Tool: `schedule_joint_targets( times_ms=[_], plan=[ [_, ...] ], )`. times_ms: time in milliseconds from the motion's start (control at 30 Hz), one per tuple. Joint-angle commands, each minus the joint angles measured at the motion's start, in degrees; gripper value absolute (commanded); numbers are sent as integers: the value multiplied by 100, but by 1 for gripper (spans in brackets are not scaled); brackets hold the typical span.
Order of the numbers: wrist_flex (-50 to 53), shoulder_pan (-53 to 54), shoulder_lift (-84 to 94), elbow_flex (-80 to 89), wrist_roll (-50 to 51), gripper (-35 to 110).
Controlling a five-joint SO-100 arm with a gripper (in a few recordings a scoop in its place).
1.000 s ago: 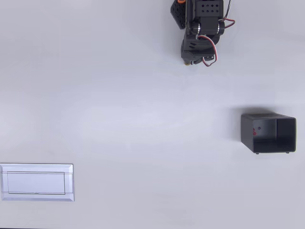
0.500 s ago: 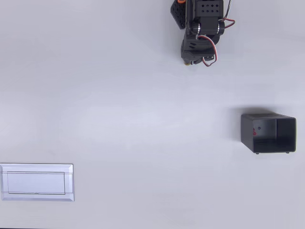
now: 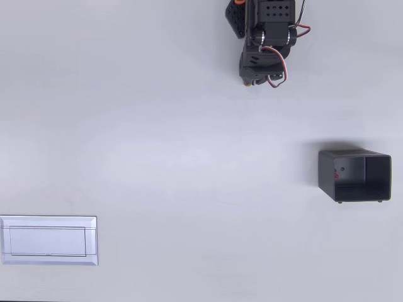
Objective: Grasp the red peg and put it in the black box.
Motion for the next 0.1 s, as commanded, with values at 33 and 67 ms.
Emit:
schedule_joint_targets(
  times_ms=[33, 67],
  plan=[
    [193, 114, -185, 44, 53, 0],
    [193, 114, -185, 44, 53, 0]
  ],
)
